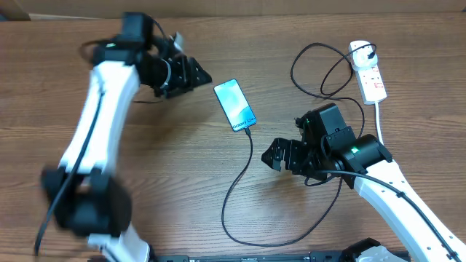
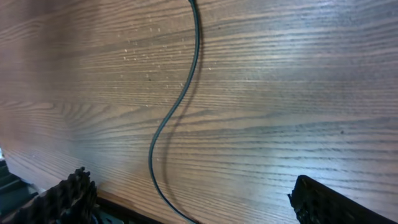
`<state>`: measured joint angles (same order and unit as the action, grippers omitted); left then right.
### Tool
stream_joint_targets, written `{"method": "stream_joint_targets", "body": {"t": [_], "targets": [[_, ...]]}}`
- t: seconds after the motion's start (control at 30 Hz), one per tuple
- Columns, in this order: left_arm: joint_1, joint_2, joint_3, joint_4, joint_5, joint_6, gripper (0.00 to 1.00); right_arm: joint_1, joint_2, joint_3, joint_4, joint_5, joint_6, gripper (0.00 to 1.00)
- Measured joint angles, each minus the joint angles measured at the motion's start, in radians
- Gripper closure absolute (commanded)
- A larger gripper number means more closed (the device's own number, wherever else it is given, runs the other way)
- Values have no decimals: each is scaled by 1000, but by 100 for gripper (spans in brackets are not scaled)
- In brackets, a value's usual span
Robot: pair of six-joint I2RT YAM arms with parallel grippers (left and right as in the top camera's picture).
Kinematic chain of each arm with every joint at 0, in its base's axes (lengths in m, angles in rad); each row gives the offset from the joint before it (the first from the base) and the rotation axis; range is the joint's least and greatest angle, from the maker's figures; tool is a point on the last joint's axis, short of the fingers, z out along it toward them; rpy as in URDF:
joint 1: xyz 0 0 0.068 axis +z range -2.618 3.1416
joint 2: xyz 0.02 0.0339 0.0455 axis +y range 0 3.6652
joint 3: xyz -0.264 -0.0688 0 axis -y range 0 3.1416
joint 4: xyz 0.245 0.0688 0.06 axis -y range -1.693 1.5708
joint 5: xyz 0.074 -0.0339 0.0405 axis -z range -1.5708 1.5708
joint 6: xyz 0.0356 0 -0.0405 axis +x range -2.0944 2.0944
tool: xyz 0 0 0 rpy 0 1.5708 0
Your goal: Plug charger to phone and switch on socket
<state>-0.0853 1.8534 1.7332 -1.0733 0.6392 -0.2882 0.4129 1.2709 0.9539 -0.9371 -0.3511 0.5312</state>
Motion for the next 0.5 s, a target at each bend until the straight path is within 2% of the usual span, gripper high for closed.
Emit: {"method": "stream_joint_targets", "body": {"t": [0.13,0.27,0.37,0.5], "targets": [[-14,-246,2,-100,-66,12,41,0,0,0,-8,0,0,0],[-63,-419,2,-206,-149,24,39,0,0,0,-9,0,0,0],[-110,-544,-28,-225,-201,27,37,0,0,0,-1,0,0,0],[-157,-737,-153,-214,-254,2,36,0,0,1,17,0,0,0]]}}
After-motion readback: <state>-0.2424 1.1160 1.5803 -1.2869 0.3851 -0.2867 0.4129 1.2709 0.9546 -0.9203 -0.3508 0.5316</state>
